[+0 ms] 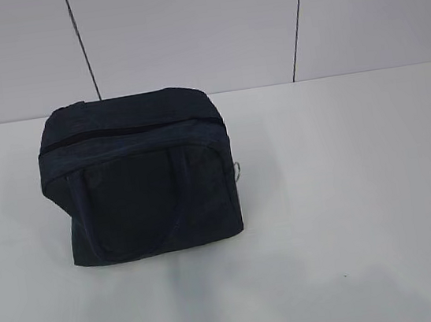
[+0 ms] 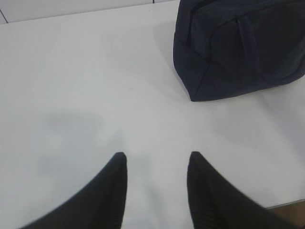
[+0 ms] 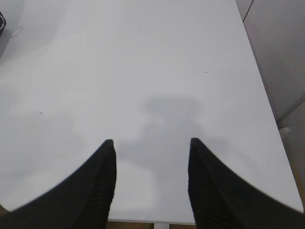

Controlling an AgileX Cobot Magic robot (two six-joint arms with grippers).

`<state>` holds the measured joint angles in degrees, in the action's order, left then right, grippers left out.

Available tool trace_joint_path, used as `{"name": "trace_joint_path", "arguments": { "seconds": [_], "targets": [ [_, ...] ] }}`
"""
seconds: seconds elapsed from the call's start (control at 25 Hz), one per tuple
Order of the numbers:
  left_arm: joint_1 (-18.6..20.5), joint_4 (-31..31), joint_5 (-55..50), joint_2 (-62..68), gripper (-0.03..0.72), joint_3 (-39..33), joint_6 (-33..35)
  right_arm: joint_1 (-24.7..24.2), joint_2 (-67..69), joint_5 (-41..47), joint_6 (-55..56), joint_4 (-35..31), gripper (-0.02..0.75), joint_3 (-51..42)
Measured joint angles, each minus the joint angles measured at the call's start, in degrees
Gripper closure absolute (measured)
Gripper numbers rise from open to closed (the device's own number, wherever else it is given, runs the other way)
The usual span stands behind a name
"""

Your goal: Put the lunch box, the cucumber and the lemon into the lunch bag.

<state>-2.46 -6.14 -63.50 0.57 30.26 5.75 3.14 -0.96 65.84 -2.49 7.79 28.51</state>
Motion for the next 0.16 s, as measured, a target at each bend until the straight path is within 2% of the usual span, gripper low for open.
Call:
{"name": "trace_joint_path", "arguments": {
  "seconds": [0.16],
  "targets": [
    [0.0, 0.0, 0.0, 0.0, 0.383, 0.0, 0.0, 0.0, 0.0, 0.0, 0.0, 0.0, 0.358, 0.0]
  ]
}}
